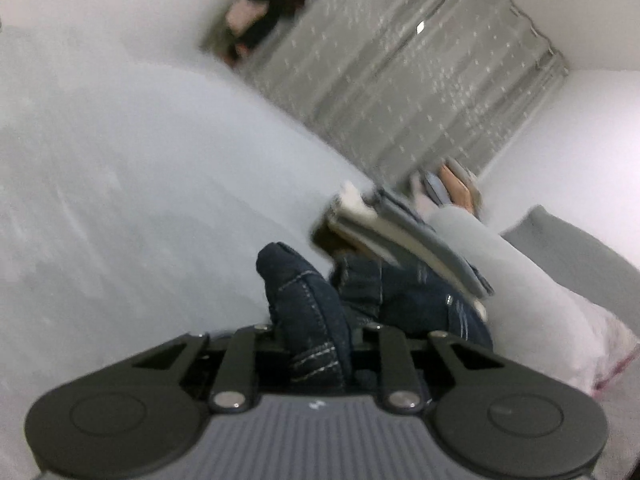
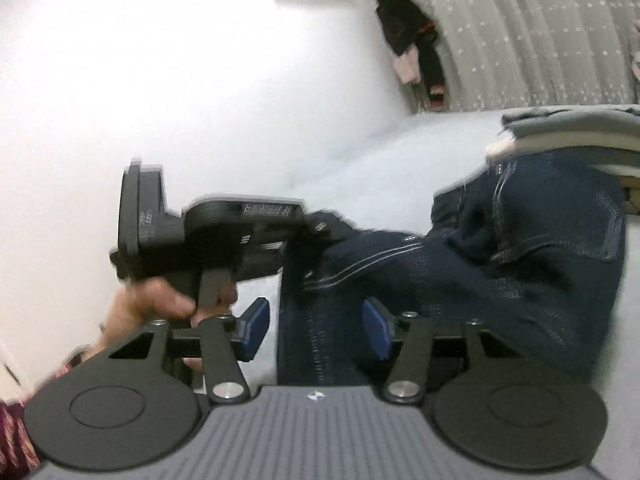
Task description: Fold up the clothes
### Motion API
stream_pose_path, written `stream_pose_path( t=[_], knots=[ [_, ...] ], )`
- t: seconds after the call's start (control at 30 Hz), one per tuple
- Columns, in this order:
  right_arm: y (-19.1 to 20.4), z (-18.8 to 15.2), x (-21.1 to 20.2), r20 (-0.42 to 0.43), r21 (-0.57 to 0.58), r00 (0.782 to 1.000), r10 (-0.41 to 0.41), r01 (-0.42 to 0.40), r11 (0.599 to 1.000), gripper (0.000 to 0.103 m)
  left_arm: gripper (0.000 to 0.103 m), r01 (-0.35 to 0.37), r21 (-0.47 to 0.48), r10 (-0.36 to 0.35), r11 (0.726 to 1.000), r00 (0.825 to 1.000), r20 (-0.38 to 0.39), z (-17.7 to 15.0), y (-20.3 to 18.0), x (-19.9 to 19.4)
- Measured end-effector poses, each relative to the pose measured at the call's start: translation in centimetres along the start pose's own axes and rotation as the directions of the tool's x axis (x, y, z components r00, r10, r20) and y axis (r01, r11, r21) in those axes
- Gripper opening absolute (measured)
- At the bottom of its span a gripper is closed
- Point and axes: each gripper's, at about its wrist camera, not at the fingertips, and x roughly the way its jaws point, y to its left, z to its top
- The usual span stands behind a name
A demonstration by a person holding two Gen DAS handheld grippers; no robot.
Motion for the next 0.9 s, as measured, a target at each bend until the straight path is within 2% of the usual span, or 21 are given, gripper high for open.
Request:
stream_pose_path(
  t=[0.13,0.23,0.4,0.47,0.57,0.63,0.8,0.9],
  knots=[
    [-1.4,0.7,-1.4,0.078,0.068,0.997,-0.024,0.018,0.998,0.061,0.020,-0.107,0.081,0.096,0.991,0.987,0.129,0.6,-0.3,-1.1],
    [-3.2,0.3,-2.8,0.131,0.140,0.989,-0.065,0.047,0.989,0.063,0.019,-0.180,0.116,0.158,0.977,0.972,0.176,1.0,-0.2,-1.1],
    [-7.0,-0.4,-4.1,0.200,0.303,0.975,-0.096,0.032,0.952,0.066,0.019,-0.305,0.153,0.262,0.940,0.933,0.246,1.5,0.2,-1.1],
    [-8.2,-0.9,-4.1,0.204,0.337,0.969,-0.140,0.065,0.939,0.068,0.019,-0.352,0.154,0.304,0.923,0.914,0.270,1.8,0.5,-1.3],
    [-10.0,-1.5,-2.4,0.110,0.359,0.958,-0.265,0.211,0.909,0.068,0.019,-0.421,0.152,0.363,0.894,0.881,0.304,2.3,1.0,-1.6],
    [-11.1,-2.1,-1.3,0.034,0.365,0.940,-0.339,0.304,0.880,0.068,0.019,-0.464,0.142,0.404,0.874,0.858,0.318,2.6,1.6,-1.8],
    [-11.4,-3.9,2.1,-0.133,0.327,0.922,-0.364,0.387,0.862,0.068,0.019,-0.552,0.112,0.499,0.826,0.810,0.310,2.9,3.4,-1.7],
    [-11.2,-4.8,3.0,-0.176,0.307,0.913,-0.368,0.406,0.861,0.068,0.019,-0.575,0.121,0.527,0.809,0.801,0.286,2.9,4.0,-1.1]
  ],
)
